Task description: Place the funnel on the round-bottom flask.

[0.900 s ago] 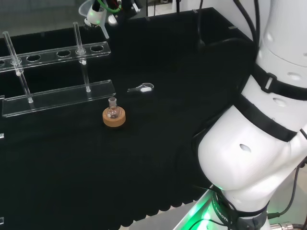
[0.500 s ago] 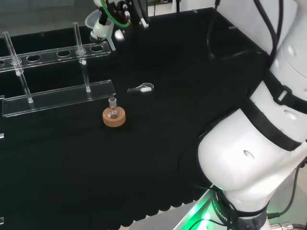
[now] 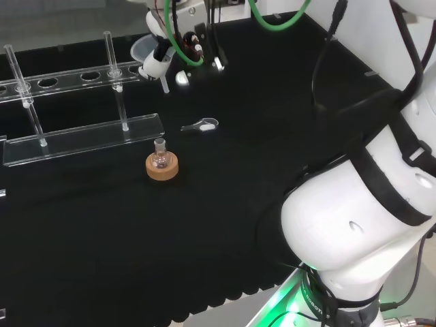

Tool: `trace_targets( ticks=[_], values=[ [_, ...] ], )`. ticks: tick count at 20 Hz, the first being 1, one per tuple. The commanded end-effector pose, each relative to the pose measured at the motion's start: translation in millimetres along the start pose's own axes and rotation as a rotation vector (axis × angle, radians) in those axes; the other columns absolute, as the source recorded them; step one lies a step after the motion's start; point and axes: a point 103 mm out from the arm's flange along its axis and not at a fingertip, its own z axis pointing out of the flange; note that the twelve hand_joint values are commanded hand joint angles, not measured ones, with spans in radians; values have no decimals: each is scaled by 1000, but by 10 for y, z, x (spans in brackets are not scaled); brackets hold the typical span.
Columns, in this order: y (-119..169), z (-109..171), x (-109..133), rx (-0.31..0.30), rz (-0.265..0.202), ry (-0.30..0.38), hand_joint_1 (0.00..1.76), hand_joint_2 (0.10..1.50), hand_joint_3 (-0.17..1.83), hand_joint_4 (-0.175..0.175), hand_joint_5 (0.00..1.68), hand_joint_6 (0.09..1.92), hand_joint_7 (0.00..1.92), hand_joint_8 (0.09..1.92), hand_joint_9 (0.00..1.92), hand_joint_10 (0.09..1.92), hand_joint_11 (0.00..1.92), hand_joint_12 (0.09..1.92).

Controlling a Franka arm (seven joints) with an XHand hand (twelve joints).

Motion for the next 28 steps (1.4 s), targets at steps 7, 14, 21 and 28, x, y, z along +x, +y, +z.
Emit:
trace_targets(
  ticks=[7, 14, 21, 28],
  values=[
    [87, 523, 160, 16, -75, 77, 752, 803, 544, -80, 579, 612, 707, 833, 944, 649, 495, 1297],
    [161, 756, 165, 24, -112, 110, 750, 803, 546, -81, 577, 617, 705, 837, 941, 655, 492, 1300],
    [202, 969, 152, 45, -122, 110, 750, 802, 547, -82, 575, 622, 704, 840, 939, 659, 491, 1301],
    [216, 1123, 181, 68, -130, 115, 749, 801, 548, -83, 572, 624, 704, 842, 936, 661, 490, 1302]
  ],
)
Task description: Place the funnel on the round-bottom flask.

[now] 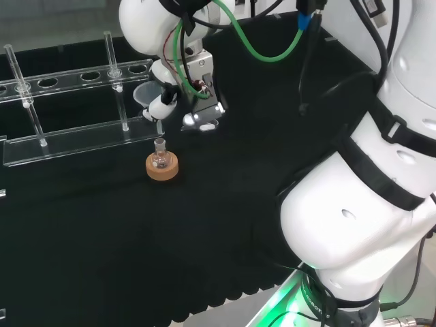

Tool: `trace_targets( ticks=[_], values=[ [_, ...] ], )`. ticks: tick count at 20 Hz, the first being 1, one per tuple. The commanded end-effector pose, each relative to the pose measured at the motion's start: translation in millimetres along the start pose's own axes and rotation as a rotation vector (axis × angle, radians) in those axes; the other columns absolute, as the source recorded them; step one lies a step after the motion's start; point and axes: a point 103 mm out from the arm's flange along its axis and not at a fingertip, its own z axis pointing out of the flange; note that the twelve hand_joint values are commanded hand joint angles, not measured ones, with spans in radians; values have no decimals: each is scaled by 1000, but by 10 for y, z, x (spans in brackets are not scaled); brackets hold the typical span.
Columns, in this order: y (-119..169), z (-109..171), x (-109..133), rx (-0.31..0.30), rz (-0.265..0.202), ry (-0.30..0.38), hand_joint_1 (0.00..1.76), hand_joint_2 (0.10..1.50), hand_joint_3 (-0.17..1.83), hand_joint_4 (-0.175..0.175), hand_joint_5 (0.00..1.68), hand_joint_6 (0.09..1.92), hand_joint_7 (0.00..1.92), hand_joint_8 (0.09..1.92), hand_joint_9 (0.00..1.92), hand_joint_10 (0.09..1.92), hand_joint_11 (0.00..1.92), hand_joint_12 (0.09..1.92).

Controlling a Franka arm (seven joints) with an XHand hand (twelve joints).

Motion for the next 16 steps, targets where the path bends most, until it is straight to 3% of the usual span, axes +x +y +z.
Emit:
trace_targets(
  ticks=[1, 16],
  values=[
    [21, 102, 5, 13, -7, 3, 749, 801, 549, -83, 571, 624, 704, 842, 936, 662, 489, 1302],
    [58, 176, 44, 13, -12, -8, 748, 799, 551, -85, 564, 628, 701, 846, 930, 668, 487, 1304]
  ],
)
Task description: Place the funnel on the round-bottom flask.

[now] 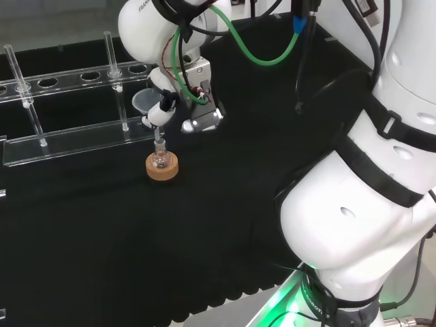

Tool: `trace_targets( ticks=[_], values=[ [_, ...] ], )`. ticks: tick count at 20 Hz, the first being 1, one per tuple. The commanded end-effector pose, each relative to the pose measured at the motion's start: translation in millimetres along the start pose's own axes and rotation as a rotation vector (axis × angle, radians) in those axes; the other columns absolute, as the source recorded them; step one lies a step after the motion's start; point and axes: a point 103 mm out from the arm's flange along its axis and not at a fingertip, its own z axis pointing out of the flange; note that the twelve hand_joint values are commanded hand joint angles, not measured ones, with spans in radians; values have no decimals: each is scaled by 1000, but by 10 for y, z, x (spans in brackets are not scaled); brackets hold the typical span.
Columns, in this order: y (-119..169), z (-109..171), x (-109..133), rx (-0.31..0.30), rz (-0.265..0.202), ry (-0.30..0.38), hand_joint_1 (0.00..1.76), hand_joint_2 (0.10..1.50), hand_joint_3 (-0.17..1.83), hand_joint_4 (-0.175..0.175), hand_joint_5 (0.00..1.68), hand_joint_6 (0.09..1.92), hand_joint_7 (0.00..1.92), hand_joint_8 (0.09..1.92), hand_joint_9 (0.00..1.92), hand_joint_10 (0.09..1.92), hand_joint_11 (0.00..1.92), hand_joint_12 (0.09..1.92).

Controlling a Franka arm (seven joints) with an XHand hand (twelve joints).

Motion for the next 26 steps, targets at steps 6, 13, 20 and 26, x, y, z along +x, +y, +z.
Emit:
trace_targets(
  ticks=[6, 13, 20, 26],
  values=[
    [47, 70, -8, 4, 1, -2, 748, 799, 552, -85, 563, 630, 701, 847, 929, 670, 487, 1304],
    [86, 218, -32, 33, 2, -13, 749, 799, 553, -86, 566, 633, 700, 848, 928, 672, 487, 1304],
    [88, 253, -45, 37, -1, -13, 749, 799, 553, -86, 567, 635, 700, 849, 927, 673, 487, 1305],
    [97, 322, -32, 46, -4, -12, 749, 798, 553, -86, 560, 633, 675, 844, 884, 661, 486, 1305]
  ],
)
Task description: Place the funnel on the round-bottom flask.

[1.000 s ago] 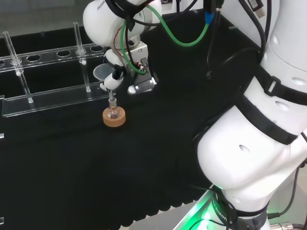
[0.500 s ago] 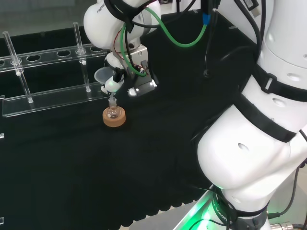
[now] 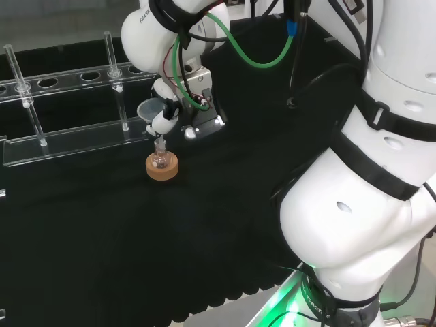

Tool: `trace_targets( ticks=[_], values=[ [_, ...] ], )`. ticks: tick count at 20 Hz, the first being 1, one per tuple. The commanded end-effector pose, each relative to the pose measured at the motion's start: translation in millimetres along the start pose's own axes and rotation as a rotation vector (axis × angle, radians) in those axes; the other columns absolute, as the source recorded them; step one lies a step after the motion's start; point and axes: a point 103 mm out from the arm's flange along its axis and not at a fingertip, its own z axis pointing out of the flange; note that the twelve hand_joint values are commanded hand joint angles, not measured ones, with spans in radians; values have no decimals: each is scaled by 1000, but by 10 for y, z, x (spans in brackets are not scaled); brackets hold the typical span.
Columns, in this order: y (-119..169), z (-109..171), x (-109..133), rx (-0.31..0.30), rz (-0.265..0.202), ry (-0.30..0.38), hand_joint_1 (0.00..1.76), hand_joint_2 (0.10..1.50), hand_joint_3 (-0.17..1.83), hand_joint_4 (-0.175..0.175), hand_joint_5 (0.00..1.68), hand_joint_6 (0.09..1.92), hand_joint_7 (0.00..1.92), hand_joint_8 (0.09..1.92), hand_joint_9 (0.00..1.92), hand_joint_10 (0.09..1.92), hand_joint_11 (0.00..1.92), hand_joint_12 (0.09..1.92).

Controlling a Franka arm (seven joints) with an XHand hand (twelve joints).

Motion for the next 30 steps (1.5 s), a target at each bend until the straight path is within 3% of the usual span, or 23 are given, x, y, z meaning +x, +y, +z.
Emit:
trace_targets(
  ticks=[1, 21, 30],
  values=[
    [18, 82, 34, 7, -11, -1, 749, 798, 553, -86, 558, 632, 669, 844, 875, 659, 485, 1304],
    [59, 191, 49, 34, -17, -14, 740, 798, 550, -93, 491, 605, 570, 857, 788, 668, 470, 1309],
    [58, 241, 42, 60, -41, -9, 728, 714, 547, -96, 387, 474, 345, 877, 640, 732, 404, 1342]
  ],
)
